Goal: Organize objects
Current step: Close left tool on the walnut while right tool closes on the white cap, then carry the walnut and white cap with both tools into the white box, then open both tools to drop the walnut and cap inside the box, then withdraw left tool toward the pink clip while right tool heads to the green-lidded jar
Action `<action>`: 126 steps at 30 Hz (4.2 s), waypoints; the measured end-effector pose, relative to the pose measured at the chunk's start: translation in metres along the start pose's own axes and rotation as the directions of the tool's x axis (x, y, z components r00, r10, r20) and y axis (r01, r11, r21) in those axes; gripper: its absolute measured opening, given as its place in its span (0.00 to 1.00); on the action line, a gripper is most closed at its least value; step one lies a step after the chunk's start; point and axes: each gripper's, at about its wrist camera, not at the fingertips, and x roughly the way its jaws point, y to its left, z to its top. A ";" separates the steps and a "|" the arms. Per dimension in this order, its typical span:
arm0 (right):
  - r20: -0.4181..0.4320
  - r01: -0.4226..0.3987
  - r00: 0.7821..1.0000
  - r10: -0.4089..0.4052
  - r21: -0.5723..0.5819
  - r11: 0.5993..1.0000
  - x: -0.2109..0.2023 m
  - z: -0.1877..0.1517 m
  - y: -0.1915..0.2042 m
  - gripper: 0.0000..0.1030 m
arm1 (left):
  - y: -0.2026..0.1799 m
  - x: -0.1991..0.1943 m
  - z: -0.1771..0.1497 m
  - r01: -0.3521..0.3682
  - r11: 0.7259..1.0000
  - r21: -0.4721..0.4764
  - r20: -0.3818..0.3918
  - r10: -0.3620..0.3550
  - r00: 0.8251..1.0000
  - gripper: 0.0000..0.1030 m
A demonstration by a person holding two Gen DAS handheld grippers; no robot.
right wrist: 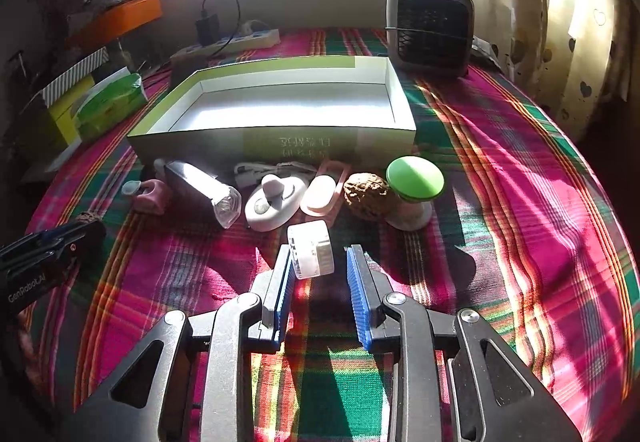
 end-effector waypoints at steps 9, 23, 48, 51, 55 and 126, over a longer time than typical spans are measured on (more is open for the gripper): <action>0.007 -0.018 1.000 0.018 -0.013 1.000 -0.002 0.001 0.001 0.20 | -0.011 -0.003 0.003 0.012 1.000 0.028 0.005 -0.012 1.000 0.29; 0.060 -0.053 0.997 0.055 -0.029 0.998 -0.017 0.013 0.002 0.19 | -0.031 -0.010 0.023 0.061 0.997 0.057 0.015 -0.062 0.998 0.29; 0.057 -0.120 0.990 0.126 -0.094 0.988 0.008 0.094 0.007 0.19 | -0.058 0.033 0.104 0.118 0.988 0.103 -0.013 -0.117 0.993 0.29; 0.046 -0.106 0.993 0.111 -0.097 0.990 0.020 0.106 0.007 0.19 | -0.058 0.044 0.113 0.116 0.988 0.099 -0.023 -0.115 0.993 0.29; 0.014 -0.112 0.993 0.113 -0.084 0.990 0.038 0.120 0.007 0.19 | -0.060 0.056 0.126 0.129 0.986 0.105 -0.032 -0.126 0.991 0.29; -0.022 -0.076 0.997 0.075 -0.029 0.997 0.063 0.130 0.000 0.40 | -0.061 0.072 0.135 0.100 0.987 0.127 -0.053 -0.094 0.994 0.31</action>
